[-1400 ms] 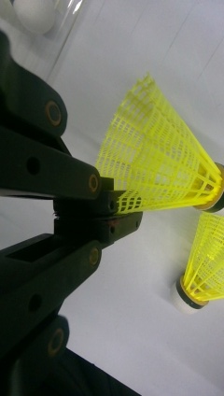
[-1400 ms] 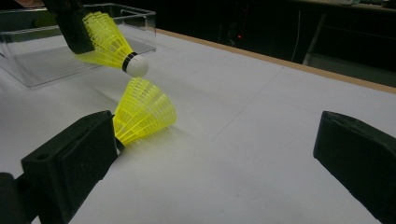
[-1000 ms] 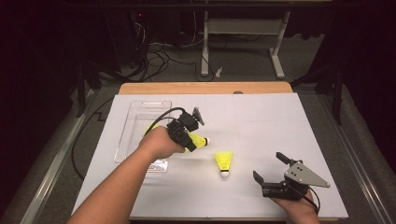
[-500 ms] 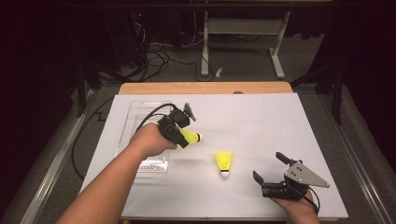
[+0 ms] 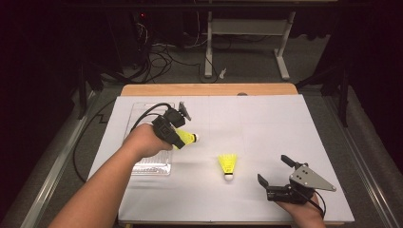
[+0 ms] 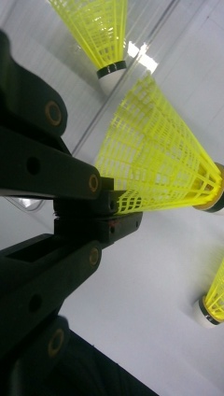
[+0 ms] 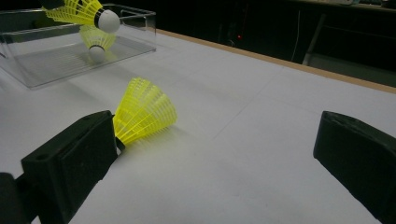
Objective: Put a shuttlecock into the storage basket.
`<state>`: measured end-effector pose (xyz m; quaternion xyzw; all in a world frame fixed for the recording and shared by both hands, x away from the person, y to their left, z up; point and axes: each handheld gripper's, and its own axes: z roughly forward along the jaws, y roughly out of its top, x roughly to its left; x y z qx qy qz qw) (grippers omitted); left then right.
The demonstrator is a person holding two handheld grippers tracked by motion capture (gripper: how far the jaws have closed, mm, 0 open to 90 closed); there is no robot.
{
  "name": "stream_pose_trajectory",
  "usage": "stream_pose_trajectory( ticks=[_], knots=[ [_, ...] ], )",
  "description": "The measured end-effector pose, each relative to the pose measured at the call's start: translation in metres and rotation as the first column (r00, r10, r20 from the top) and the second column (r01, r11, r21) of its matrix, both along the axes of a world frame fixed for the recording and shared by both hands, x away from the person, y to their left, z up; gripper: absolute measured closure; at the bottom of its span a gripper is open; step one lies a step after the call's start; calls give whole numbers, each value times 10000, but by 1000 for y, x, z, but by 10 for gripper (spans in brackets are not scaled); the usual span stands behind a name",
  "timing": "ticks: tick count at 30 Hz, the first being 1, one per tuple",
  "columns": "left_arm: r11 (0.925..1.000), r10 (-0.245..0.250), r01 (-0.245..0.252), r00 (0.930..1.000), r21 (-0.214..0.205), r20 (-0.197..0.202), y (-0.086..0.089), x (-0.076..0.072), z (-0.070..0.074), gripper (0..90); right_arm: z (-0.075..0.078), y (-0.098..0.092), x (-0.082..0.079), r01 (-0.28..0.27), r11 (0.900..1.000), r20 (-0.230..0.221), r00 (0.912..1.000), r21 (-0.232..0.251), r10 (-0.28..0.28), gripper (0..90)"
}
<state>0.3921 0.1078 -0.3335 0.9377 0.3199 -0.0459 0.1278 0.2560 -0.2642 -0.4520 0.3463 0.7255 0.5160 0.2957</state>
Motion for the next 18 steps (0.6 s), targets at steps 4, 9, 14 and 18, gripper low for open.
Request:
stream_pose_trajectory(
  ticks=[4,9,14,18],
  knots=[
    [9997,229,-229,9997,-44,21,8,-1,1,890,0,0,0,-8,10000,3,10000,2,8,3],
    [9991,421,-421,9991,-2,-12,19,-1,1,890,0,0,0,-8,10000,5,10000,-10,8,3],
    [9974,721,-720,9974,-81,90,30,-1,3,890,0,0,0,-1,10000,2,10000,-7,1,2],
    [9956,936,-935,9955,-31,176,40,0,6,890,0,0,0,8,10000,-9,10000,-2,-8,3]
  ],
)
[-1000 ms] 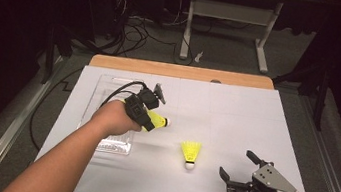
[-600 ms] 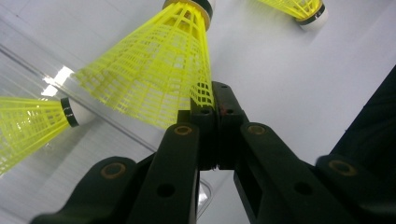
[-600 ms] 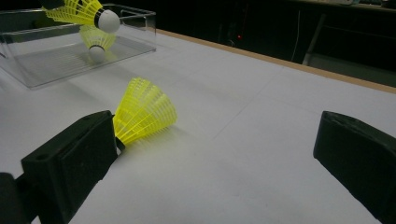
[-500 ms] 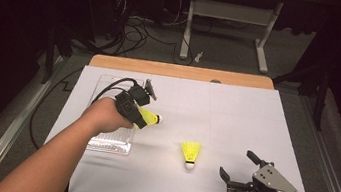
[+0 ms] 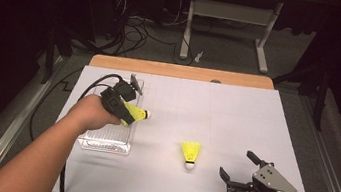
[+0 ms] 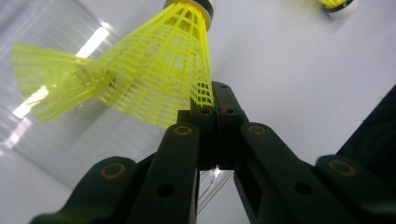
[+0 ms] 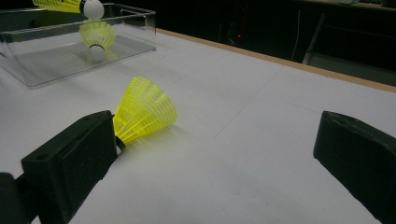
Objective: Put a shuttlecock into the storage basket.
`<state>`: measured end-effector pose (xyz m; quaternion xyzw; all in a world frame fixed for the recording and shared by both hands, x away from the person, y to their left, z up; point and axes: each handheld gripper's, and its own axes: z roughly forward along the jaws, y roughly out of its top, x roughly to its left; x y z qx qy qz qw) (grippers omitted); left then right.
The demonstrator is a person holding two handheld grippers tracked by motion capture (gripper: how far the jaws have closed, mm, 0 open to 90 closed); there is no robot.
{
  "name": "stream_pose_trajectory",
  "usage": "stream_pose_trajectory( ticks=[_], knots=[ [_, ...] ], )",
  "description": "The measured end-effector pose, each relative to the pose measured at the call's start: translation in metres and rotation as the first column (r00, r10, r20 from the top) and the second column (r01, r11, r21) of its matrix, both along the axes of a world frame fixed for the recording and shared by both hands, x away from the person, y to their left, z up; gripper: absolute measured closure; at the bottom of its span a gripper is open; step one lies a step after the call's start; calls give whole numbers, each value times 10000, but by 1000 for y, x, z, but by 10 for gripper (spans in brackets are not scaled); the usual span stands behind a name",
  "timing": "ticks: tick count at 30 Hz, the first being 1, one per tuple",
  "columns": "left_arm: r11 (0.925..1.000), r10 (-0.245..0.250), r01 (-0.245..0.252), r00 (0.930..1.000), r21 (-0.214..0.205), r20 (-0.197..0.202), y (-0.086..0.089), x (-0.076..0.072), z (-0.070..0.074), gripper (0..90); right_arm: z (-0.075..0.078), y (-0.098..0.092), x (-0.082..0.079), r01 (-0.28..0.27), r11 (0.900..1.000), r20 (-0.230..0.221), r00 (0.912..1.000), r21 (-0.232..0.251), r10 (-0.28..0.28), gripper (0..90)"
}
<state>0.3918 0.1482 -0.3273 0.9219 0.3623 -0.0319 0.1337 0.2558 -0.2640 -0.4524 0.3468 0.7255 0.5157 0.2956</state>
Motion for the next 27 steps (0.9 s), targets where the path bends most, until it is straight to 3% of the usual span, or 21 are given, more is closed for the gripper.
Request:
stream_pose_trajectory(
  ticks=[8,27],
  knots=[
    [9987,508,-508,9987,53,27,20,1,4,890,0,0,0,12,10000,-26,10000,8,-12,3],
    [9956,899,-898,9959,255,-54,43,-1,4,890,0,1,0,-9,10000,5,10000,-21,9,3]
  ],
)
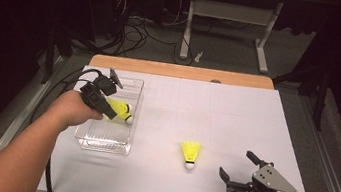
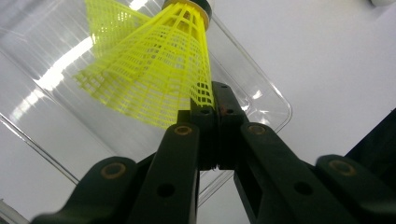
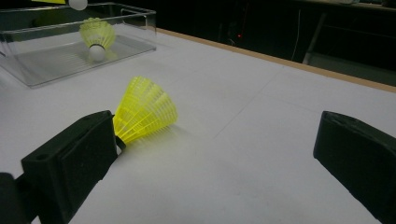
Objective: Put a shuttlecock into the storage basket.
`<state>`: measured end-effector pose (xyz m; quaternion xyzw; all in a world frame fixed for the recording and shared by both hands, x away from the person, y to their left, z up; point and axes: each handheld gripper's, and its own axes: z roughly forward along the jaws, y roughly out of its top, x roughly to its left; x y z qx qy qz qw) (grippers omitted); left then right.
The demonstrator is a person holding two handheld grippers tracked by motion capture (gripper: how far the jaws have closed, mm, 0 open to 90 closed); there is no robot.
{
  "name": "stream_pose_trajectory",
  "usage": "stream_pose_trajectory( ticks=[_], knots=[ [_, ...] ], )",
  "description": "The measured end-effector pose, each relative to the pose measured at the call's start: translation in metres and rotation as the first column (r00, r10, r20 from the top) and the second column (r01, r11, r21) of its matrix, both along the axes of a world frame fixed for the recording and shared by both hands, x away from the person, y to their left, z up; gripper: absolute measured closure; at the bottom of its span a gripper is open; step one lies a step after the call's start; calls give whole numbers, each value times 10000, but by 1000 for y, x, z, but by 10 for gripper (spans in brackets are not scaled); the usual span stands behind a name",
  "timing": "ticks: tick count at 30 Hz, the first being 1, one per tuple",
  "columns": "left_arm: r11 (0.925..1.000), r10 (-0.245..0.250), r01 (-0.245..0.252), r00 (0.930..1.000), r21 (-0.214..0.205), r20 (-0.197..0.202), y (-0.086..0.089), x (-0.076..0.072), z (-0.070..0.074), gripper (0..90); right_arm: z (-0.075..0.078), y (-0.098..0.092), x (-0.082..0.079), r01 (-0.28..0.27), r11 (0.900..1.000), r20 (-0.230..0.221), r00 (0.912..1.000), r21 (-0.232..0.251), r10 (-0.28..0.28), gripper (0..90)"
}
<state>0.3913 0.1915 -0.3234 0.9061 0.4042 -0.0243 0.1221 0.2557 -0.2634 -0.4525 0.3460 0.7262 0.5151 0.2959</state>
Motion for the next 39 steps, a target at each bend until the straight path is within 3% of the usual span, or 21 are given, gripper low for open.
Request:
stream_pose_trajectory(
  ticks=[14,39],
  knots=[
    [9999,89,-89,10000,70,-35,1,-1,-7,889,0,1,0,4,10000,-30,10000,0,-4,3],
    [9996,82,-65,9981,283,-607,-1,-6,-37,888,0,1,0,13,10000,-22,10000,-29,-13,3]
  ],
)
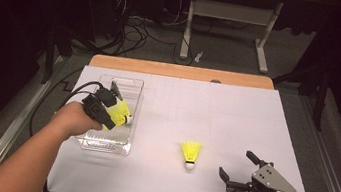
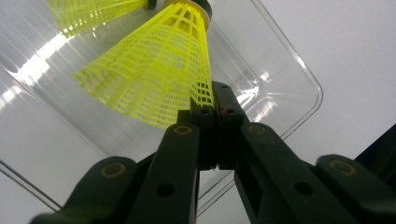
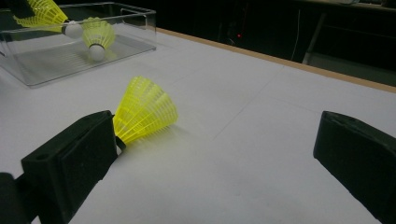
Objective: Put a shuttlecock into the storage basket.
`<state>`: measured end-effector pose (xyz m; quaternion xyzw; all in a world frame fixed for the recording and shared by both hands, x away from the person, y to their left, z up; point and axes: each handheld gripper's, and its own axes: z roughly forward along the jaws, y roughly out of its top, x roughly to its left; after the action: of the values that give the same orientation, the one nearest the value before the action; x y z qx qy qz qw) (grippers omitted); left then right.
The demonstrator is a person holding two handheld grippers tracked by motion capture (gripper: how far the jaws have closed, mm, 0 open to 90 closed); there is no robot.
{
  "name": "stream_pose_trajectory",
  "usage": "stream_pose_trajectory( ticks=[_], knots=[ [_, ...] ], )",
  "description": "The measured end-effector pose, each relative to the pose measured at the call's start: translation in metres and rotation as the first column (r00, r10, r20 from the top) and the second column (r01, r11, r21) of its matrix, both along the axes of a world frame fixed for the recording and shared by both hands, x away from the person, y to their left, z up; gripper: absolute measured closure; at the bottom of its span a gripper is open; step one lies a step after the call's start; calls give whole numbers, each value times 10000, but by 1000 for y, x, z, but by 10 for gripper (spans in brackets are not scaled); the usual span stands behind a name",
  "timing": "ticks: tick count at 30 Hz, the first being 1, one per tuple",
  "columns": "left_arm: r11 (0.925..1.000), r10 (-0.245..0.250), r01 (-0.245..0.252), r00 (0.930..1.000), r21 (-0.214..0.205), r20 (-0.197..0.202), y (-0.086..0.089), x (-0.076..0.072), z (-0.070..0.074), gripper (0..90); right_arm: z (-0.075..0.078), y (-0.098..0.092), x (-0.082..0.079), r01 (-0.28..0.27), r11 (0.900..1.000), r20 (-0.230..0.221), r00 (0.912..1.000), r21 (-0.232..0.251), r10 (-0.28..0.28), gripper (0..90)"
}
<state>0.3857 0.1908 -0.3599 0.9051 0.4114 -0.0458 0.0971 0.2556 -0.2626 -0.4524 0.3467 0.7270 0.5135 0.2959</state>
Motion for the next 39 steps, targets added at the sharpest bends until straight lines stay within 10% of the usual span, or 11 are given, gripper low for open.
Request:
stream_pose_trajectory(
  ticks=[39],
  knots=[
    [9998,-136,142,9989,142,-439,-11,-8,-31,885,0,0,0,3,10000,7,10000,-33,-3,3]
  ],
)
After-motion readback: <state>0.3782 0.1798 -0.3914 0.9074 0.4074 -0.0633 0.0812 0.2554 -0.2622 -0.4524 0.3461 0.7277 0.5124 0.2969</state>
